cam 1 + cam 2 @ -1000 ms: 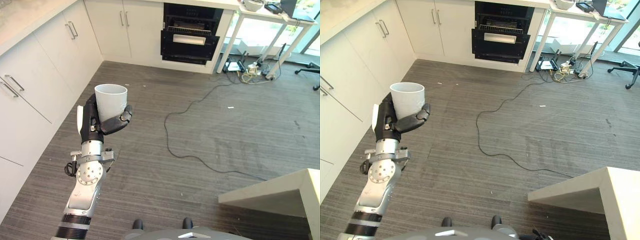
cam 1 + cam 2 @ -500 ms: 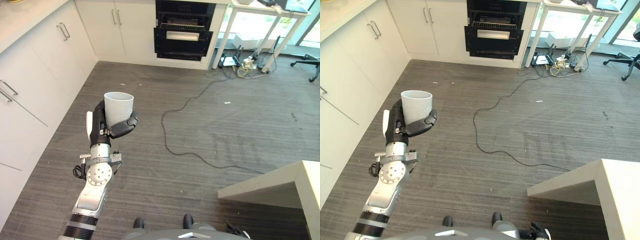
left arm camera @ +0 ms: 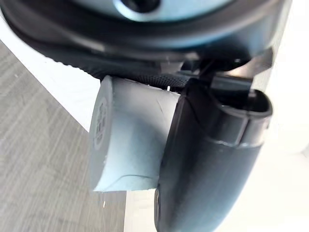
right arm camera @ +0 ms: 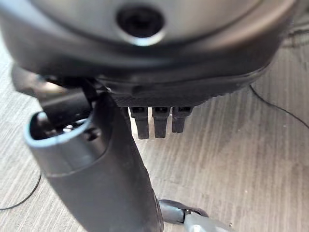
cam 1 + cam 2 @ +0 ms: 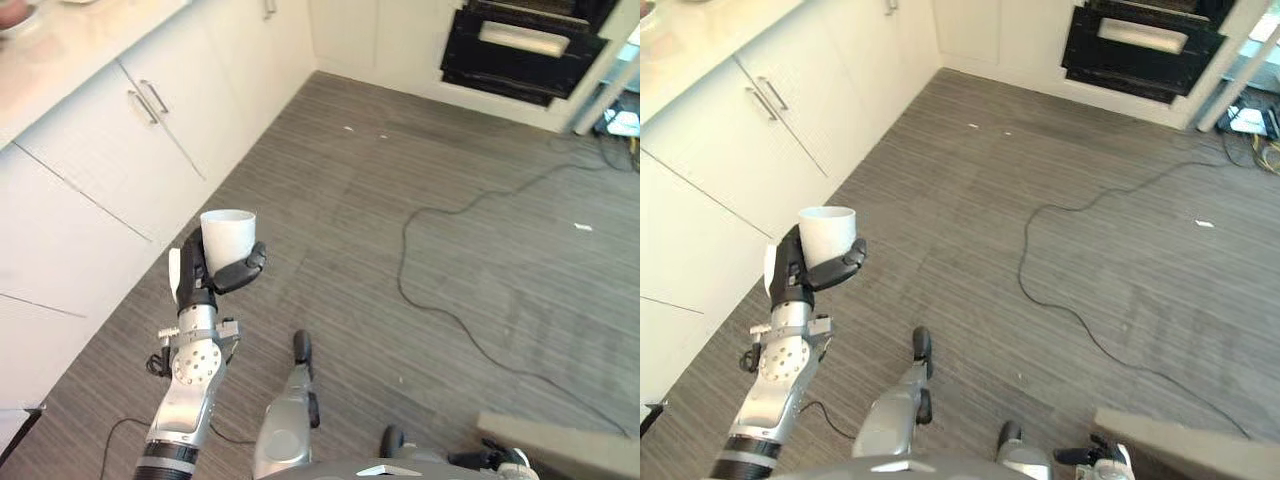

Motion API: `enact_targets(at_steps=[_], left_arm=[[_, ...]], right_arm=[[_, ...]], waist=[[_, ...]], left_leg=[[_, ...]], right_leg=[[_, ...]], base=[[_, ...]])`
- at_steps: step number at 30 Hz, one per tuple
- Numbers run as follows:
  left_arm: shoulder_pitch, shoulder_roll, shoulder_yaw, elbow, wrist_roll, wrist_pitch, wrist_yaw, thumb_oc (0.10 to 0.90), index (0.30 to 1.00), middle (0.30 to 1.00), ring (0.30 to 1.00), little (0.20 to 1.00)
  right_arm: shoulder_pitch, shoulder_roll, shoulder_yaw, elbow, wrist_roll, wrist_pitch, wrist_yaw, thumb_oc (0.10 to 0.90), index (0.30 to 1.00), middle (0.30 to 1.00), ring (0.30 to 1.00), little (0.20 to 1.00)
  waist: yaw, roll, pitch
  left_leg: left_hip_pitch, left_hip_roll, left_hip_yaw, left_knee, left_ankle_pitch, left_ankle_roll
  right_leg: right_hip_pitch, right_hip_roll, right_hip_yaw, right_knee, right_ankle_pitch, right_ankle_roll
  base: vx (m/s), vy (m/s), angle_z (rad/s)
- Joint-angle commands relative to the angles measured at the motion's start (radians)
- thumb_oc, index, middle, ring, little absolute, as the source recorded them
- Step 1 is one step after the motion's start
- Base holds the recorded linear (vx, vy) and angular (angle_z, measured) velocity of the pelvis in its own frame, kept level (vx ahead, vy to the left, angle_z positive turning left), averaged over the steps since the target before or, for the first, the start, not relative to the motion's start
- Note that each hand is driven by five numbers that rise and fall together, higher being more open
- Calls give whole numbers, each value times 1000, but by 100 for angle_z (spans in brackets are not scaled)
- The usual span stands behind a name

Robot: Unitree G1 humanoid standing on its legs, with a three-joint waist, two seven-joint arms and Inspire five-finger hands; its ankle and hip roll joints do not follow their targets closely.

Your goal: Place the dishes in the dishwasher.

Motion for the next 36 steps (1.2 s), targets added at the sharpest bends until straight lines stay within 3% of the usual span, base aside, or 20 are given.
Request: enact_targets(at_steps=[1,4,7,9,10,11,12,13,14,15,18,21,26,27,29,30,31,32,33,36], left_arm=[[-45,57,59,-153,21,-94,23,400,300,300,300,300],[-79,74,33,-158,30,-80,27,400,300,300,300,300],[-122,116,4,-186,55,-69,16,400,300,300,300,300],[-156,137,-19,-184,70,-62,11,400,300,300,300,300],[-156,137,-20,-184,70,-62,11,400,300,300,300,300],[-165,151,-32,-171,83,-55,6,400,300,300,300,300],[-167,151,-32,-170,83,-56,6,400,300,300,300,300],[-184,142,-54,-154,72,-57,2,400,300,300,300,300],[-193,141,-58,-151,67,-60,-7,400,300,300,300,300],[-194,141,-57,-151,67,-61,-7,400,300,300,300,300],[-208,129,-72,-133,59,-68,-33,400,300,300,300,300],[-210,138,-83,-117,88,-61,-61,400,300,300,300,300],[-202,123,-75,-112,84,-58,-68,400,300,300,300,300],[-204,107,-76,-112,50,-67,-79,400,300,300,300,300],[-198,102,-71,-112,30,-66,-84,400,300,300,300,300],[-198,102,-59,-116,3,-67,-92,400,300,300,300,300],[-199,103,-58,-116,2,-67,-93,400,300,300,300,300],[-203,104,-58,-123,-3,-71,-95,400,300,300,300,300],[-196,101,-57,-126,-7,-63,-87,400,300,300,300,300],[-190,97,-56,-122,-23,-62,-80,400,300,300,300,300]], right_arm=[[27,15,37,6,-59,1,-7,800,900,900,900,900],[41,29,10,17,-31,3,-13,800,900,900,900,900],[50,32,4,4,-23,4,-14,800,900,900,900,900],[45,33,5,-10,-18,4,-20,800,900,900,900,900],[45,33,5,-10,-18,4,-20,800,900,900,900,900],[30,38,-2,-21,-4,0,-27,800,900,900,900,900],[29,37,-2,-20,-4,0,-27,800,900,900,900,900],[24,44,-10,-30,22,-10,-29,800,900,900,900,900],[16,45,-9,-29,31,-11,-27,800,900,900,900,900],[15,45,-8,-28,32,-11,-27,800,900,900,900,900],[22,45,-12,-15,30,-12,-24,800,900,900,900,900],[45,56,-36,34,30,6,-17,800,900,900,900,900],[88,62,-35,69,29,19,0,800,900,900,900,900],[91,48,-47,78,45,22,4,800,900,900,900,900],[86,41,-53,80,52,25,6,800,900,900,900,900],[57,13,-59,64,62,18,12,800,900,900,900,900],[56,13,-59,64,63,18,13,800,900,900,900,900],[33,-13,-50,34,70,16,9,800,900,900,900,900],[26,-25,-51,10,78,17,1,800,900,900,900,900],[16,-29,-43,-10,83,11,-4,800,900,900,900,900]], waist=[[0,-56,-107],[-6,-101,-140],[-37,-102,-127],[-85,-70,-89],[-84,-68,-89],[-133,-38,-56],[-133,-36,-57],[-183,-29,-38],[-203,-28,-33],[-206,-24,-32],[-278,-53,-51],[-300,-52,-66],[-302,-53,-114],[-309,-51,-119],[-304,-44,-123],[-287,-66,-108],[-287,-62,-107],[-259,-89,-77],[-243,-102,-61],[-221,-112,-57]], left_leg=[[-22,-2,22,30,103,-5],[18,-72,16,32,82,46],[102,-139,20,15,13,114],[184,-143,-8,-2,-31,141],[183,-141,-7,-2,-31,141],[242,-142,-40,-9,-75,150],[238,-139,-40,-9,-73,149],[298,-151,-79,-9,-113,142],[321,-155,-88,-9,-128,134],[319,-149,-91,-9,-125,133],[434,-181,-117,-9,-237,96],[510,-171,-131,-9,-288,72],[559,-138,-143,115,-276,33],[501,-112,-138,337,-191,-20],[455,-98,-143,438,-138,-38],[384,-119,-148,686,-40,-55],[372,-115,-149,707,-48,-56],[274,-164,-137,913,-58,-44],[197,-165,-116,978,-91,-34],[102,-141,-71,913,-112,-20]], right_leg=[[160,-69,30,42,-173,85],[109,-167,44,221,-67,125],[-42,-213,121,582,257,140],[-160,-169,159,792,279,115],[-162,-167,160,792,280,115],[-294,-91,181,915,151,95],[-299,-87,180,917,153,92],[-427,-17,164,869,29,74],[-455,-10,139,792,13,69],[-453,-6,134,783,20,67],[-498,24,30,219,105,92],[-500,17,-61,51,180,115],[-387,47,-5,42,191,63],[-328,51,4,21,169,34],[-294,56,3,19,139,23],[-241,43,31,19,102,3],[-244,47,30,19,103,2],[-195,24,79,19,85,-14],[-165,18,100,19,73,-24],[-132,6,130,19,52,-19]], base=[[591,193,-47],[420,222,-23],[307,267,25],[305,223,59],[510,268,51],[252,102,82],[581,95,71],[482,-50,52],[486,-44,-4],[495,-159,37],[654,-201,63],[460,-176,38],[401,-223,34],[483,-387,-15],[343,-275,-17],[218,-192,-22],[475,-311,-24],[365,-181,-43],[481,-225,-70],[255,-41,-95]])
